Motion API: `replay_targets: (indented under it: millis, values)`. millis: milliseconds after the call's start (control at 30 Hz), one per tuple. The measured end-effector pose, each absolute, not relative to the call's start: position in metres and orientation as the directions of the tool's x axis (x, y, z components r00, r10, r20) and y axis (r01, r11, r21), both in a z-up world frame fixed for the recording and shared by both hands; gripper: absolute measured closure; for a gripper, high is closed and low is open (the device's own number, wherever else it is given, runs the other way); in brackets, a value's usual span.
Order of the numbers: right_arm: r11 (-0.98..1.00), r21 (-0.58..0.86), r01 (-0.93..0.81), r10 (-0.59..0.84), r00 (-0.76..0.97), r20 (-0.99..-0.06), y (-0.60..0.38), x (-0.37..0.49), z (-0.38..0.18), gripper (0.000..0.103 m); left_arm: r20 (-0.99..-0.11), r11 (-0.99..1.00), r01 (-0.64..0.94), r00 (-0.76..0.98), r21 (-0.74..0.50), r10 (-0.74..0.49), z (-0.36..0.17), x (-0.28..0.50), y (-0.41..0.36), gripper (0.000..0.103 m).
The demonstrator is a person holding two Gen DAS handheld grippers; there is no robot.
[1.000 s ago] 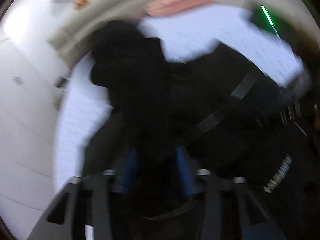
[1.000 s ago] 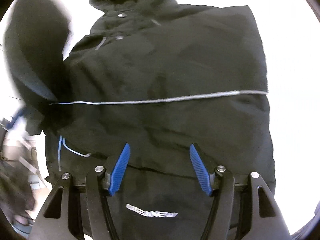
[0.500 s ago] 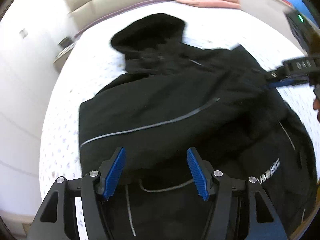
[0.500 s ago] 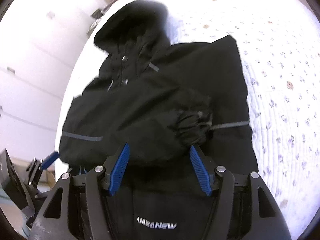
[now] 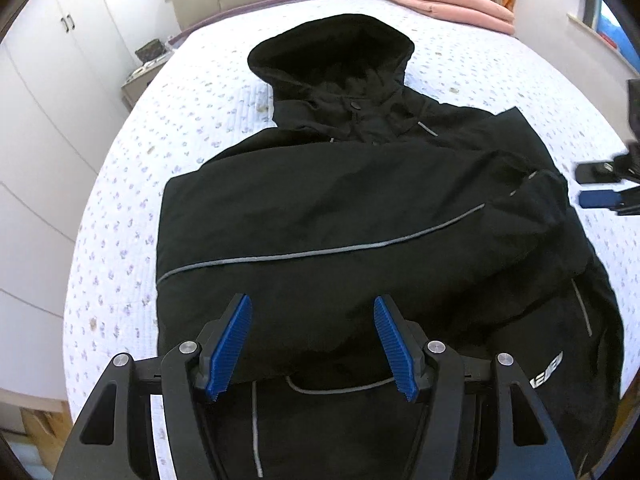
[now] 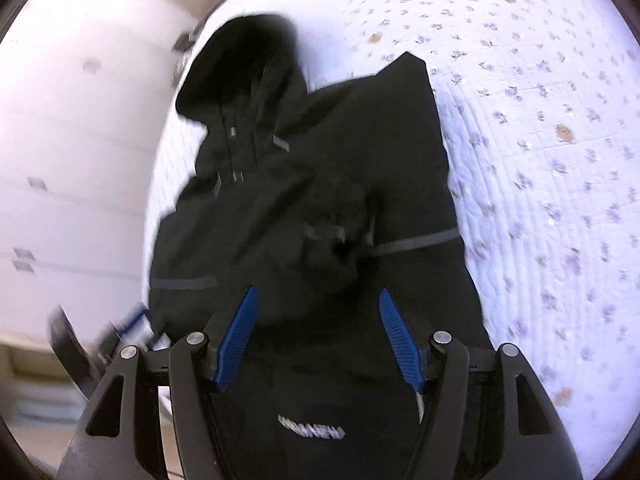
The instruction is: Fold large clothes
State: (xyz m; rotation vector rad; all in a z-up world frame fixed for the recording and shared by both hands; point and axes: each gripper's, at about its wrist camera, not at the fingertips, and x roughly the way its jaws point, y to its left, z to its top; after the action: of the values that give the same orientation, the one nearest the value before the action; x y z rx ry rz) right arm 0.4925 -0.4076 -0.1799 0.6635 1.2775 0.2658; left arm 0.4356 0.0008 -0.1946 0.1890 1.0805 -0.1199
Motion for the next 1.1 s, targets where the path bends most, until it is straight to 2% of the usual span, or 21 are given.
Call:
replay_targets:
  millis: [100,133,200,267,333,433,500,600,667,733,867,1000,1067,1100]
  values:
    - [0.761,0.609,0.225,0.559,0.251,-0.791,-0.396,0.514,-0.207,0.033,-0.883,0.98,0.178,0.469,0.091,-0.003,-0.194,0.442,-0.001,0.037]
    - [0.777,0.588,0.227,0.545,0.227,-0.807,-0.388,0.517,-0.211,0.04,-0.882,0.98,0.174,0.471,0.1,0.006,-0.194,0.445,-0.001,0.037]
    - [0.82,0.554,0.145,0.517,0.227,-0.825,-0.374,0.516,-0.197,0.066,-0.874,0.978,0.167,0.485,0.126,0.03,-0.192,0.45,-0.001,0.037]
    - [0.866,0.498,0.041,0.468,0.284,-0.837,-0.361,0.51,-0.164,0.071,-0.863,0.98,0.14,0.503,0.139,0.051,-0.188,0.46,0.002,0.037]
    - [0.906,0.422,-0.016,0.401,0.351,-0.846,-0.36,0.504,-0.13,0.074,-0.867,0.989,0.113,0.498,0.097,0.028,-0.186,0.47,0.01,0.037]
    - [0.942,0.333,-0.024,0.312,0.42,-0.852,-0.375,0.496,-0.1,0.074,-0.882,0.995,0.089,0.471,0.038,-0.008,-0.193,0.486,0.016,0.037]
    - [0.955,0.296,-0.016,0.276,0.405,-0.871,-0.386,0.496,-0.106,0.074,-0.912,0.993,0.112,0.409,0.031,-0.018,-0.213,0.499,0.011,0.038]
    - [0.972,0.236,0.016,0.221,0.297,-0.929,-0.387,0.509,-0.16,0.074,-0.94,0.982,0.135,0.331,0.134,0.083,-0.251,0.513,-0.008,0.038]
    - [0.987,0.153,0.036,0.142,0.212,-0.967,-0.384,0.513,-0.206,0.071,-0.934,0.973,0.136,0.331,0.189,0.135,-0.261,0.518,-0.018,0.037]
    - [0.977,0.193,0.093,0.171,0.201,-0.965,-0.39,0.512,-0.223,0.064,-0.929,0.967,0.132,0.331,0.219,0.165,-0.264,0.521,-0.024,0.037]
    - [0.96,0.239,0.145,0.209,0.193,-0.959,-0.401,0.51,-0.218,0.065,-0.934,0.969,0.13,0.322,0.208,0.157,-0.263,0.524,-0.022,0.037]
    - [0.975,0.194,0.11,0.164,0.237,-0.958,-0.395,0.507,-0.178,0.06,-0.943,0.974,0.125,0.299,0.188,0.144,-0.259,0.528,-0.019,0.037]
    - [0.985,0.165,0.056,0.139,0.32,-0.937,-0.382,0.501,-0.147,0.054,-0.949,0.978,0.115,0.287,0.172,0.133,-0.258,0.53,-0.018,0.037]
    - [0.985,0.169,0.035,0.146,0.35,-0.925,-0.376,0.501,-0.136,0.046,-0.95,0.979,0.113,0.284,0.167,0.129,-0.258,0.531,-0.017,0.037]
